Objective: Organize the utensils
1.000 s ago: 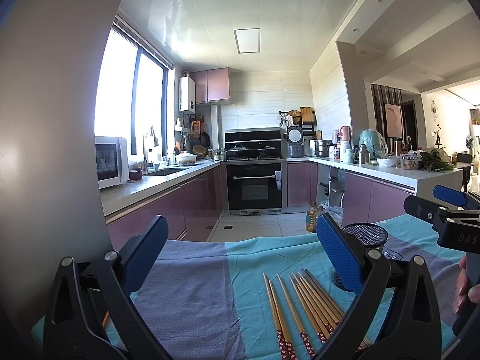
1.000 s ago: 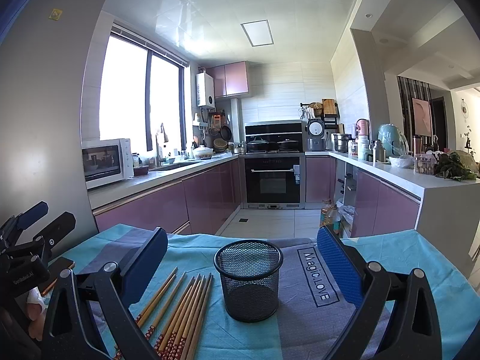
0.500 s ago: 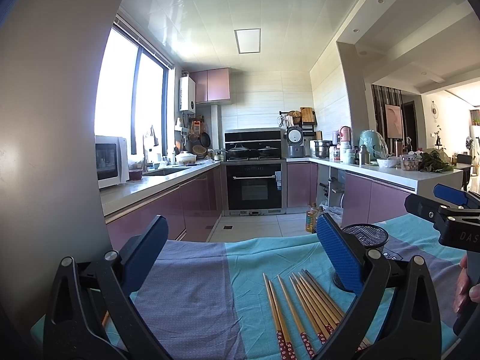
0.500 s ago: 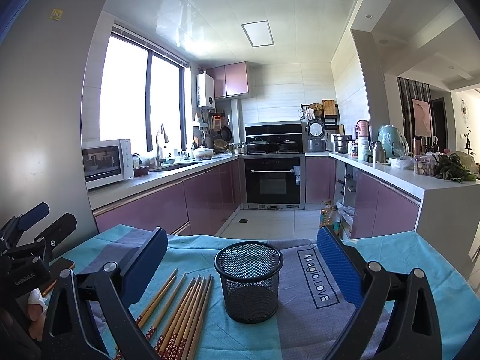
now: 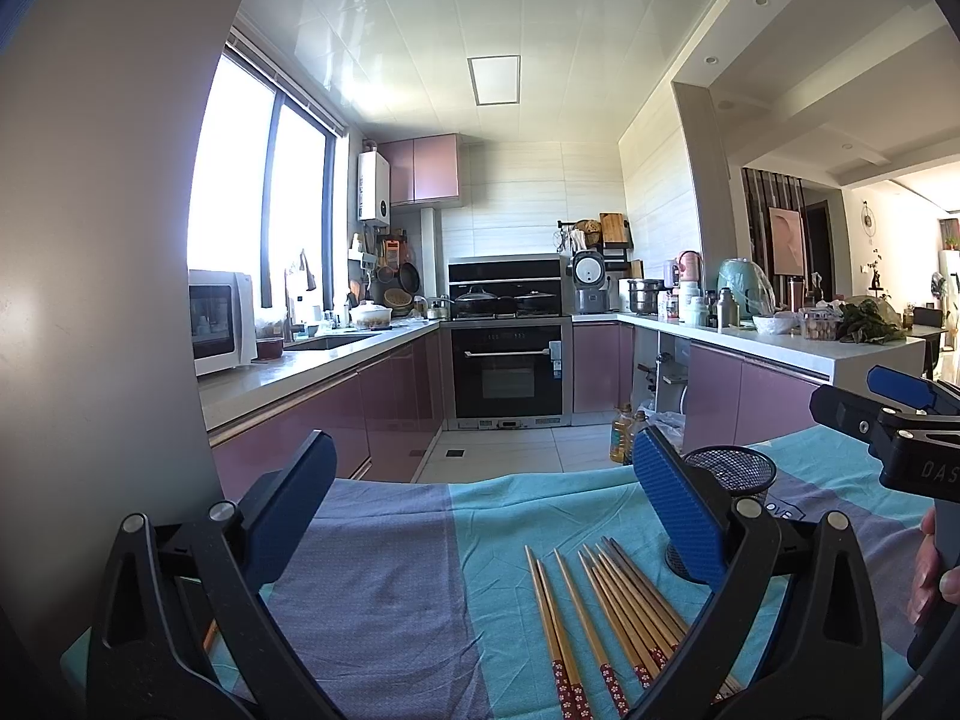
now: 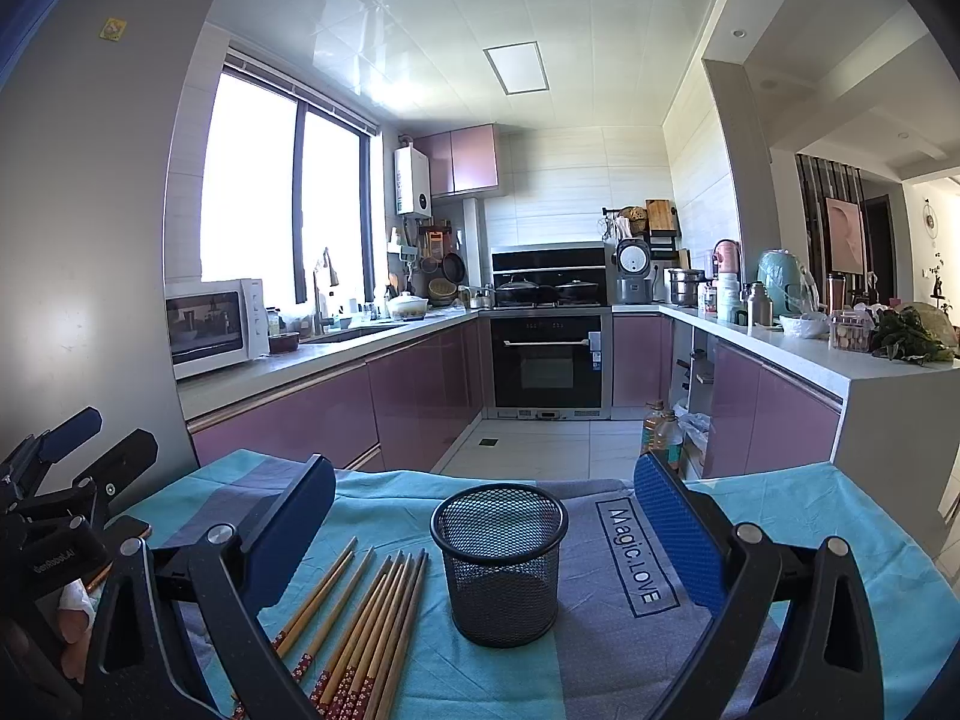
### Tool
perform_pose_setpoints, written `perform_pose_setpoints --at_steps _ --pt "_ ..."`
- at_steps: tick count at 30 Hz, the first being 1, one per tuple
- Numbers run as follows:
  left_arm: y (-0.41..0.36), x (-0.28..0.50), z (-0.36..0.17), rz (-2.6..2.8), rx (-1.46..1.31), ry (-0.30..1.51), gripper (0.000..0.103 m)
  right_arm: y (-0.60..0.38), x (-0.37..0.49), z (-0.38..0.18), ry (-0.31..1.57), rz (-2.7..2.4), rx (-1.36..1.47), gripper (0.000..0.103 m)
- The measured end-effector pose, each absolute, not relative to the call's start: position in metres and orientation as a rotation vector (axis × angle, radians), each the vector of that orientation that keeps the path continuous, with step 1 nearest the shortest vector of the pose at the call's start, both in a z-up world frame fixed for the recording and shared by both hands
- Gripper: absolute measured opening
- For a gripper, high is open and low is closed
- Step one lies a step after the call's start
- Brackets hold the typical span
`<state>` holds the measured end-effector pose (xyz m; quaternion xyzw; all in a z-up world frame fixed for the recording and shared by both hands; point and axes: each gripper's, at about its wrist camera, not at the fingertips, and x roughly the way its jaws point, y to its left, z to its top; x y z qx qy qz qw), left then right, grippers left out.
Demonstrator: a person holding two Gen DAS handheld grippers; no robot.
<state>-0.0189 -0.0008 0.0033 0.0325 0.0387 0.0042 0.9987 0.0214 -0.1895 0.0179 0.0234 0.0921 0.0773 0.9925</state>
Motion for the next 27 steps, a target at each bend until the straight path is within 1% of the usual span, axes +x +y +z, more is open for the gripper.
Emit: perform_pose_setpoints --at_steps 27 --pt "-0.003 -0.0161 -0.0017 0.006 0.064 0.09 0.097 -0.1884 0.0218 0.0173 0.192 0.161 0.051 0.097"
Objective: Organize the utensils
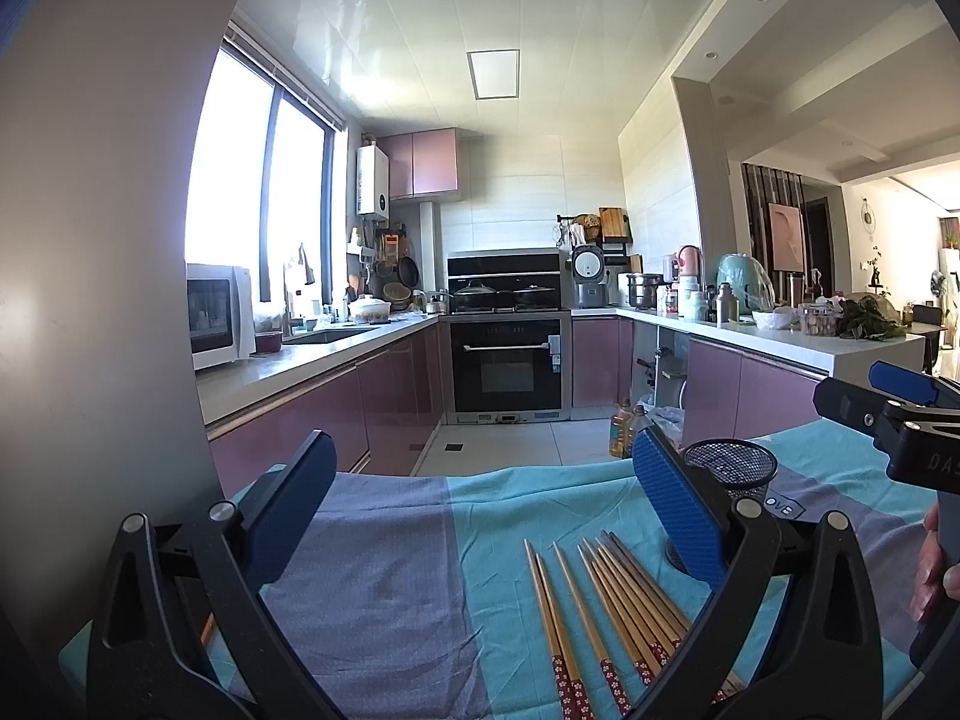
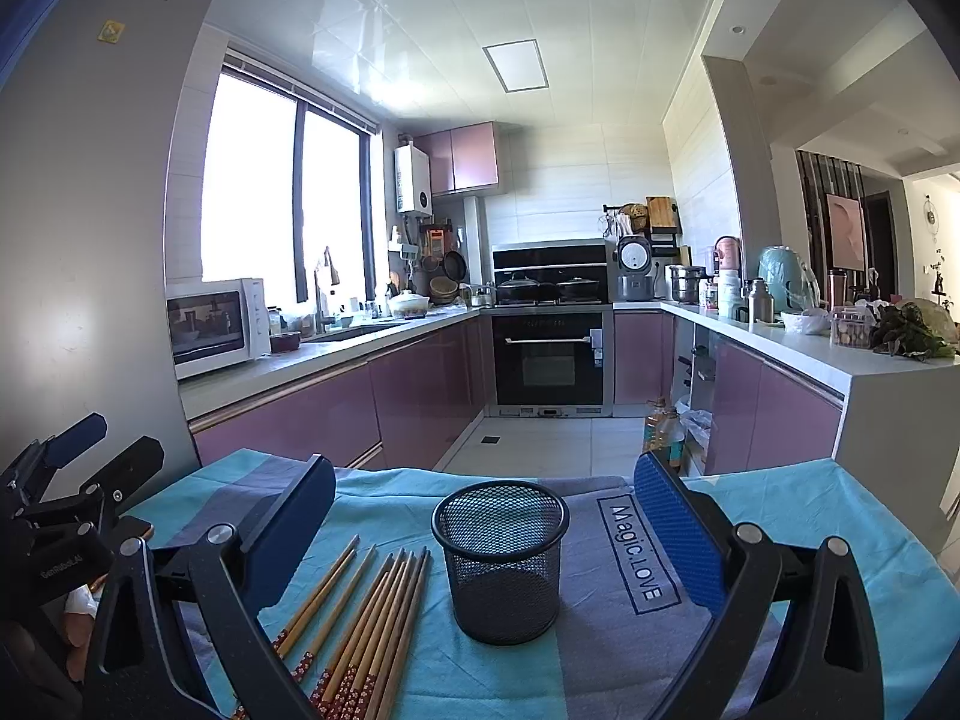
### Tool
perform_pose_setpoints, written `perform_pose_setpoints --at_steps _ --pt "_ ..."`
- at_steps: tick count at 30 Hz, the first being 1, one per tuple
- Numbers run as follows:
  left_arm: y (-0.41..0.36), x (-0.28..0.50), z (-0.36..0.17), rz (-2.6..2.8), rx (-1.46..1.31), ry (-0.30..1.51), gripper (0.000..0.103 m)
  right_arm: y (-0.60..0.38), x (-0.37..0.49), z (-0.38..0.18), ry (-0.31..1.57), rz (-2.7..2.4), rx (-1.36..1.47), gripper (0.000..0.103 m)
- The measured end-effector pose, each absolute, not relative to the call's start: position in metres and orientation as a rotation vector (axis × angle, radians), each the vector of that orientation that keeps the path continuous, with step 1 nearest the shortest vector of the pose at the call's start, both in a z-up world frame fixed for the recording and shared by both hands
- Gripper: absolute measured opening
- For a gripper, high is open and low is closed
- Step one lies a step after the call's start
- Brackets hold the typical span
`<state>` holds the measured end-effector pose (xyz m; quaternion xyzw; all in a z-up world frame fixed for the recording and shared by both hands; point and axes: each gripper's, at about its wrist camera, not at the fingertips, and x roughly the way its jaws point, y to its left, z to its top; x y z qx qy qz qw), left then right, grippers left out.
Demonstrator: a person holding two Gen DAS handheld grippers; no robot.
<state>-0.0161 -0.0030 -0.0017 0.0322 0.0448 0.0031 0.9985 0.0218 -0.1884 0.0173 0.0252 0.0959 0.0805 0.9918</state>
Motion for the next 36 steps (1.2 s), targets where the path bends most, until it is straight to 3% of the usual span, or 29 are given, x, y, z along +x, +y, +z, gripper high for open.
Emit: perform_pose_setpoints --at_steps 15,23,27,36 --pt "-0.003 -0.008 -0.007 -0.004 0.064 0.158 0.097 -0.178 0.031 0.008 0.288 0.265 0.049 0.097" --pt "0.014 0.028 -0.032 -0.068 0.075 0.395 0.097 -0.153 0.052 -0.03 0.529 0.37 -0.027 0.096" --pt "0.016 0.049 -0.051 -0.123 0.105 0.528 0.094 -0.14 0.068 -0.051 0.666 0.368 -0.068 0.072" --pt "0.001 0.093 -0.094 -0.203 0.154 0.728 0.075 -0.132 0.101 -0.08 0.847 0.374 -0.011 0.046"
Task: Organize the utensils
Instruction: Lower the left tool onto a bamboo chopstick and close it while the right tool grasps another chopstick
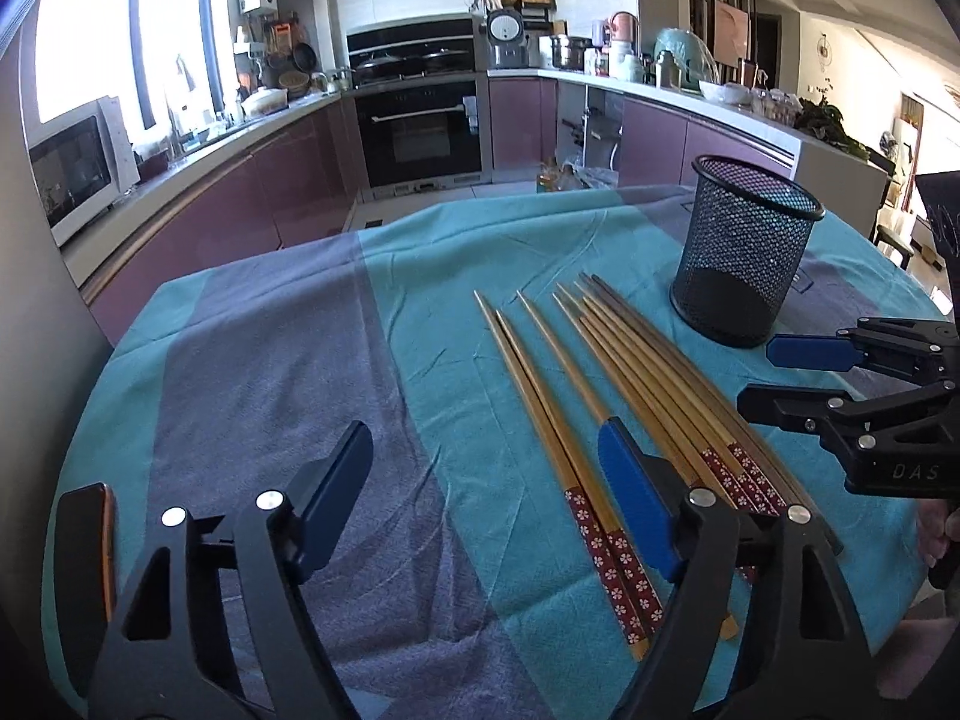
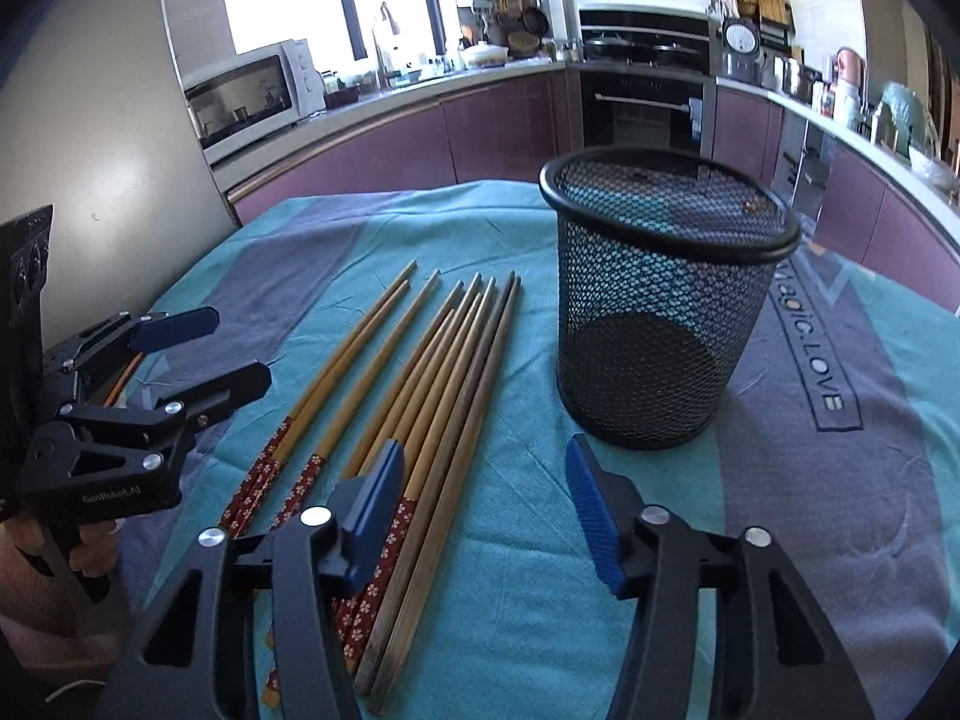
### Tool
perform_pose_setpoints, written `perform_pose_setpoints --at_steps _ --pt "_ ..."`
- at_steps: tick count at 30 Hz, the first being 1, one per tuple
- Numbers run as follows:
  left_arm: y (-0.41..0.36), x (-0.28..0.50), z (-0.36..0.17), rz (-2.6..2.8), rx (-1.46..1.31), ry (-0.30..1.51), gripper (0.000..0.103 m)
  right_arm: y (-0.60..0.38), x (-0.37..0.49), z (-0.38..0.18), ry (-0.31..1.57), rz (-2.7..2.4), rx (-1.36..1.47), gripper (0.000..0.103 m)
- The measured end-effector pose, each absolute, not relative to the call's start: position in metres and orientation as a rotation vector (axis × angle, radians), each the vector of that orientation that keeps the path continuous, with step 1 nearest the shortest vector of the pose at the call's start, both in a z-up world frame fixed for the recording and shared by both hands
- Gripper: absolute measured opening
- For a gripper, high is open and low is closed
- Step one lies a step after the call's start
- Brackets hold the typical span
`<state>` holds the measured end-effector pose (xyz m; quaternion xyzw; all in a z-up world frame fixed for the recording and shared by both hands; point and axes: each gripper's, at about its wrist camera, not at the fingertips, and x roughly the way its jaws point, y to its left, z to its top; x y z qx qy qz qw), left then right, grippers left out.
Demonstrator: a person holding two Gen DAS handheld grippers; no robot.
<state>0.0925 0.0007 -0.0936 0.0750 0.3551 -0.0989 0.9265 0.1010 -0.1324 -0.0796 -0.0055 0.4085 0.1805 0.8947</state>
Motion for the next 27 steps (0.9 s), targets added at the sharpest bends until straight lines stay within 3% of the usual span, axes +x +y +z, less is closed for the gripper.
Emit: perform_pose_setpoints --at_steps 4,6,19,27 --pt "0.001 0.111 -0.107 -0.209 0.138 0.811 0.071 -0.129 0.108 -0.084 0.875 0.365 -0.013 0.035" --pt "0.001 0.119 -0.113 -0.219 0.13 0.844 0.066 -0.127 0.111 -0.086 0.888 0.368 -0.016 0.034" --pt "-0.005 0.137 -0.121 -0.248 0.132 0.91 0.066 -0.123 0.125 -0.085 0.91 0.344 -0.063 0.034" --pt "-0.011 0.157 -0.117 -0.28 0.123 0.933 0.044 -0.106 0.129 -0.09 0.909 0.321 -0.139 0.031"
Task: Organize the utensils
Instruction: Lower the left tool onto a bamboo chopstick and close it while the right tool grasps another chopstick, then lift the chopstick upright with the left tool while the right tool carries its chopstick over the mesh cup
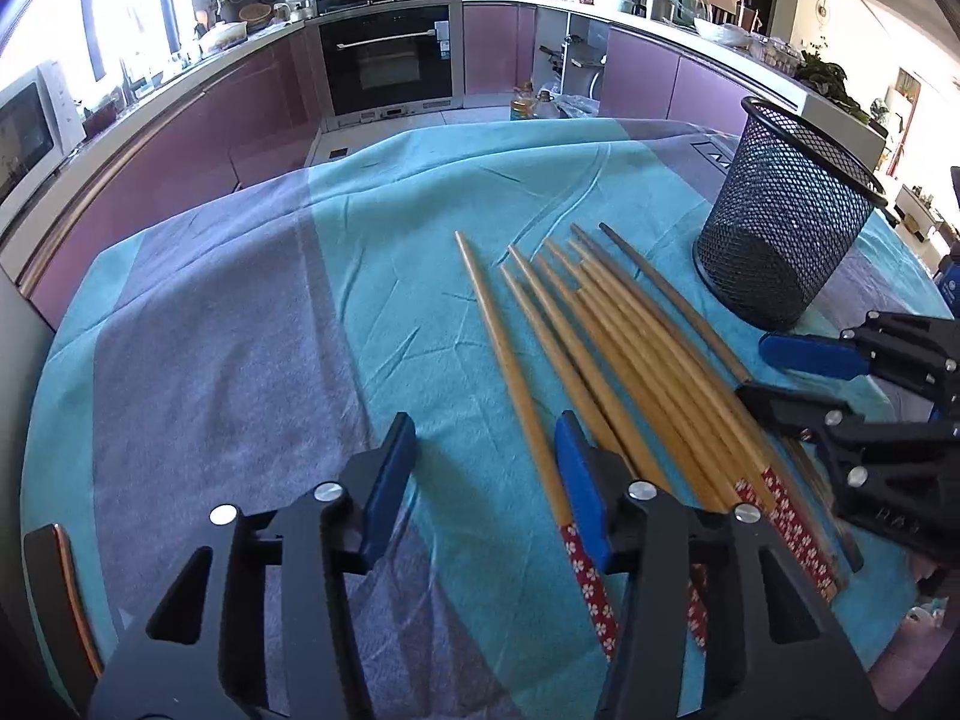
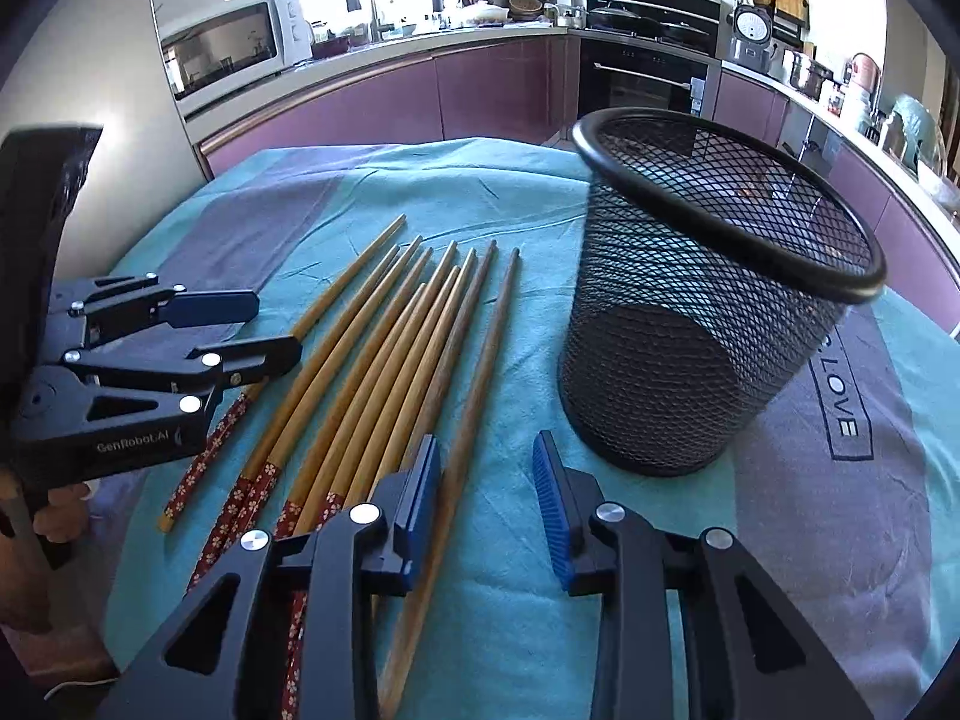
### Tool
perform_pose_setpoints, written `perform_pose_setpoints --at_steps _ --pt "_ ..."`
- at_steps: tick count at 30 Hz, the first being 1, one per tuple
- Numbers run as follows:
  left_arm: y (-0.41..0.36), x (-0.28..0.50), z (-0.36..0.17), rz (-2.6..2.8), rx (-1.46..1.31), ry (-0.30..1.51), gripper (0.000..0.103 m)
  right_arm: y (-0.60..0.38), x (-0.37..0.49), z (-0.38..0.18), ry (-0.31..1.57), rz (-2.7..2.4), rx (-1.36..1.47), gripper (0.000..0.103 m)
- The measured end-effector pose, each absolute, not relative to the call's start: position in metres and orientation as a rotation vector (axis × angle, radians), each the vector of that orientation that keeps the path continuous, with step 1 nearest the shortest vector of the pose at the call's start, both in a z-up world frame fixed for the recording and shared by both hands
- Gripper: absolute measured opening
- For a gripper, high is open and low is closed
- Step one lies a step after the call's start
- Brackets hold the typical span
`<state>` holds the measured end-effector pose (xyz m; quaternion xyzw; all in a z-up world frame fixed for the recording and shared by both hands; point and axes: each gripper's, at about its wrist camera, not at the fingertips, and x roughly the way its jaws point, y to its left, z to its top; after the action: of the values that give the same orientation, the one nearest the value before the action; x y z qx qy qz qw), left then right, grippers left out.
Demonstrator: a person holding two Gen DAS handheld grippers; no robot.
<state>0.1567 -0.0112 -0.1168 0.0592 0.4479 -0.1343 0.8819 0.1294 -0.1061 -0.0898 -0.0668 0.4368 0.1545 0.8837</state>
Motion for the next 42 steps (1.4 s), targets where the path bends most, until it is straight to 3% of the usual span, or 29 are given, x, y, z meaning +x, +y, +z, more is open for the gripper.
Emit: perform_pose_setpoints --at_steps 3,4,6,8,11,21,42 --pt "-0.017 0.165 -0.117 -0.28 0.114 0.939 0.036 -0.107 0.135 -0.09 0.912 0.333 -0.11 0.024" --pt "-0.018 0.167 -0.117 -0.285 0.107 0.942 0.033 -0.108 0.137 -0.09 0.914 0.334 -0.097 0.017" --pt "-0.021 0.17 -0.117 -0.297 0.088 0.949 0.021 -0.11 0.139 -0.09 0.925 0.353 -0.059 0.008" --pt "-0.024 0.172 -0.116 -0.305 0.071 0.954 0.012 -0.112 0.139 -0.091 0.924 0.356 -0.033 0.006" --pt "-0.027 0.172 -0.117 -0.308 0.033 0.957 0.008 -0.117 0.137 -0.091 0.922 0.363 0.013 0.006" --pt "-0.019 0.155 -0.095 -0.338 -0.039 0.913 0.008 -0.134 0.115 -0.063 0.822 0.447 0.078 0.006" --pt "-0.019 0.105 0.07 -0.549 -0.149 0.543 0.007 -0.191 0.098 0.045 0.473 0.46 0.148 0.006"
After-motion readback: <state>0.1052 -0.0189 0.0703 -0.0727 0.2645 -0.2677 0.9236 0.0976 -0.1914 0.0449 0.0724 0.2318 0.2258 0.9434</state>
